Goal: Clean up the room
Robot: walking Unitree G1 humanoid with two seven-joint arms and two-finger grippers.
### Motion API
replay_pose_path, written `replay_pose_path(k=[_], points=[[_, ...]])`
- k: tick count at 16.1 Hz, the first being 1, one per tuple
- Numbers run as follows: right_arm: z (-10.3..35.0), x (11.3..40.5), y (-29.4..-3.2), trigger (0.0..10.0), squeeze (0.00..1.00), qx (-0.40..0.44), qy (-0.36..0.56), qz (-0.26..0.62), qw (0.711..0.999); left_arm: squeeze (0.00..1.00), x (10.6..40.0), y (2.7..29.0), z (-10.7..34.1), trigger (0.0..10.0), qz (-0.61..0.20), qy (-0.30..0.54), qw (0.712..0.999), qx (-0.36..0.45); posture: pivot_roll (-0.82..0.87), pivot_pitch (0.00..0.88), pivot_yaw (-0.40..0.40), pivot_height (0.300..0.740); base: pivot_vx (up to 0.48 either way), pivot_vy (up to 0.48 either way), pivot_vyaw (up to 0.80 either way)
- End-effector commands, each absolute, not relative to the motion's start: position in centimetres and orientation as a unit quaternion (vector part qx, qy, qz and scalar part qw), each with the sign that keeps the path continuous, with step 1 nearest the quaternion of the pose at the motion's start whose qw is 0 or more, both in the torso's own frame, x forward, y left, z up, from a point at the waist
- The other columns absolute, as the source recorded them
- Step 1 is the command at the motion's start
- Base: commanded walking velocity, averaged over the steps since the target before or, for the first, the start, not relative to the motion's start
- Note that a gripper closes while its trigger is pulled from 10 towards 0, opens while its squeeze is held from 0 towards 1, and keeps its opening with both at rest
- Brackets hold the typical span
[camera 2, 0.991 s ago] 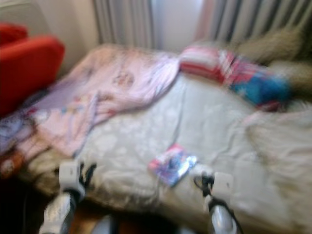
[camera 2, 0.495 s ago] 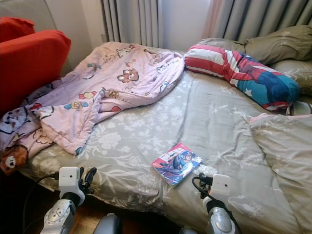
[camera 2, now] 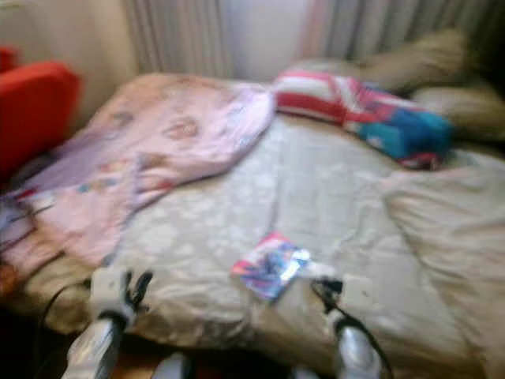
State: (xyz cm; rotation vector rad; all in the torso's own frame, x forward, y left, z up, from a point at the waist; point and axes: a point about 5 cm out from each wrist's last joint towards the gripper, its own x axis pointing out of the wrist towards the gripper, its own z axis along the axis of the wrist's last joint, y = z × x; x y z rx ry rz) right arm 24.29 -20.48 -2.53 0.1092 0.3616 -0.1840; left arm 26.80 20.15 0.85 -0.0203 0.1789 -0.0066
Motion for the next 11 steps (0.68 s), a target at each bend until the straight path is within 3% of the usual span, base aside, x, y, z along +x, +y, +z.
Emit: replay_pose_path(k=[1, 11], points=[[-2.19, 24.9, -20.01, 10.0, 0.0, 0.057, 0.174, -0.085, 0.979, 0.0, 26.47, 20.55, 0.62, 10.0, 0.001, 0.095, 0.995, -0.006, 0.1, 0.035, -0.012, 0.641, 0.262, 0.0, 0.0], [-2.27, 25.08, -19.01, 10.0, 0.0, 0.058, 0.178, -0.061, 0.98, 0.0, 26.43, 20.51, 0.75, 10.0, 0.004, 0.09, 0.996, -0.008, 0.11, 0.045, -0.018, 0.641, 0.267, 0.0, 0.0]])
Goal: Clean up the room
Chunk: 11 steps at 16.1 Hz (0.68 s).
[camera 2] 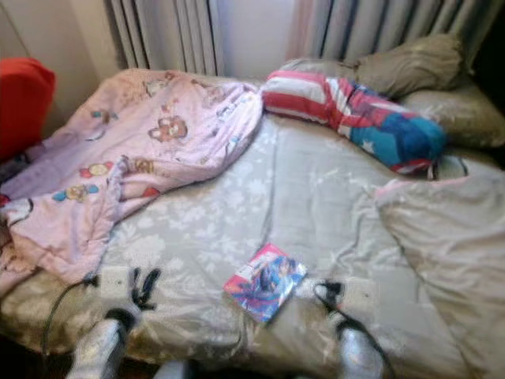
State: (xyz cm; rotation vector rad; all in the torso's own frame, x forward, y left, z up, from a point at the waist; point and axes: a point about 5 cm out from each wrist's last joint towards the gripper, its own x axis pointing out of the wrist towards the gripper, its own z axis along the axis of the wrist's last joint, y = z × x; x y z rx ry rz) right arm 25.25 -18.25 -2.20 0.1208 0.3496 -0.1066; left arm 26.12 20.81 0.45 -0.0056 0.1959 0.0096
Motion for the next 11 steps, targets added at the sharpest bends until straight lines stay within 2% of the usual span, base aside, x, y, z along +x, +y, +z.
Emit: replay_pose_path(k=[1, 5, 11], points=[[-2.3, 25.1, -19.0, 10.0, 0.0, 0.06, 0.178, -0.061, 0.98, 0.0, 26.4, 20.5, 0.8, 10.0, 0.004, 0.09, 0.996, -0.008, 0.11, 0.048, -0.019, 0.641, 0.266, 0.0, 0.0], [-1.6, 26.4, -18.8, 10.0, 0.0, 0.042, 0.188, -0.034, 0.981, 0.0, 26.9, 19.3, 1.1, 10.0, -0.017, 0.082, 0.996, -0.019, 0.11, 0.093, -0.018, 0.641, 0.0, 0.0, 0.0], [0.7, 29.7, -18.2, 10.0, 0.0, 0.033, 0.176, -0.007, 0.984, 0.0, 29.1, 17.0, 4.1, 10.0, -0.048, 0.022, 0.998, -0.034, 0.13, 0.231, -0.023, 0.641, 0.0, 0.0, 0.0]])
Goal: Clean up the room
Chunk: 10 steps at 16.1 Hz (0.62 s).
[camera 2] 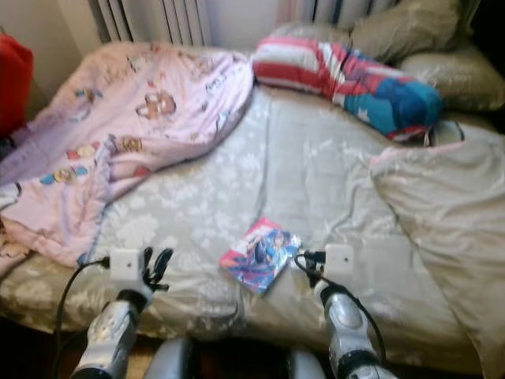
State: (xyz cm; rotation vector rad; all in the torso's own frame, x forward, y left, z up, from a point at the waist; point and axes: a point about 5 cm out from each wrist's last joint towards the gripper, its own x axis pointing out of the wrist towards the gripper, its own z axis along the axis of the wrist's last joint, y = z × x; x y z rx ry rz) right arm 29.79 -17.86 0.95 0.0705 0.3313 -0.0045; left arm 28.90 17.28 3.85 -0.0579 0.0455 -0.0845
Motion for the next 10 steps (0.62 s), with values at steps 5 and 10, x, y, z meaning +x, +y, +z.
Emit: replay_pose_path(k=[5, 10], points=[[2.2, 31.4, -18.1, 10.0, 1.0, 0.023, 0.171, -0.002, 0.985, 0.0, 29.1, 15.9, 6.9, 10.0, -0.049, -0.036, 0.997, -0.052, 0.17, 0.336, -0.039, 0.641, 0.0, 0.0, 0.0], [3.4, 32.6, -18.0, 10.0, 1.0, 0.004, 0.169, 0.006, 0.986, 0.0, 28.0, 15.8, 9.6, 10.0, -0.047, -0.071, 0.994, -0.061, 0.2, 0.432, -0.038, 0.641, 0.0, 0.0, 0.0]])
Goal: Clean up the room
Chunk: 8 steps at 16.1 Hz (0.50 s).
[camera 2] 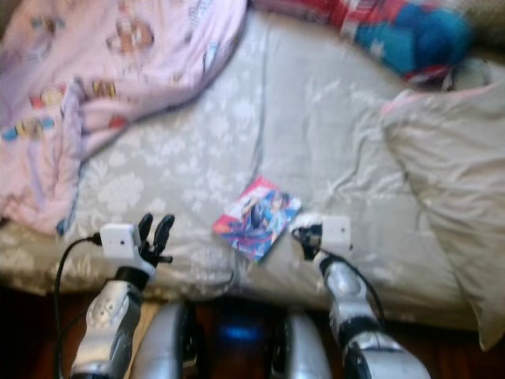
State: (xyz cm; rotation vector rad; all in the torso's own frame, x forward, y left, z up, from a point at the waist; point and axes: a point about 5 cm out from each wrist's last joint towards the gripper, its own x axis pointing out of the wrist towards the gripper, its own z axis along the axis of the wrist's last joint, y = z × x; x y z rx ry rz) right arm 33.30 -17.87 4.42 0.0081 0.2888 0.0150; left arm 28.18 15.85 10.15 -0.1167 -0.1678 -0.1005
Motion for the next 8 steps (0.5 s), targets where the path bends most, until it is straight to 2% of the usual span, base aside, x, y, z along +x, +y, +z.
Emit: replay_pose_path(k=[1, 6, 7, 8], points=[[3.6, 32.8, -18.0, 10.0, 1.0, 0.011, 0.164, -0.001, 0.986, 0.0, 27.6, 15.8, 10.4, 10.0, -0.045, -0.075, 0.994, -0.064, 0.21, 0.46, -0.039, 0.641, 0.0, 0.0, 0.0], [5.6, 34.5, -17.9, 10.0, 1.0, 0.008, 0.154, 0.002, 0.988, 0.0, 27.5, 15.2, 13.0, 10.0, -0.049, -0.099, 0.991, -0.07, 0.25, 0.511, -0.042, 0.641, 0.0, 0.0, 0.0], [6.2, 35.0, -17.9, 10.0, 0.0, 0.001, 0.152, 0.004, 0.988, 0.0, 27.3, 15.3, 13.6, 10.0, -0.041, -0.107, 0.991, -0.074, 0.26, 0.516, -0.06, 0.641, 0.0, 0.0, 0.0], [6.5, 35.2, -18.0, 10.0, 0.0, 0.003, 0.149, 0.004, 0.989, 0.0, 27.1, 15.3, 13.8, 10.0, -0.037, -0.11, 0.99, -0.077, 0.26, 0.52, -0.066, 0.641, 0.0, 0.0, 0.0]])
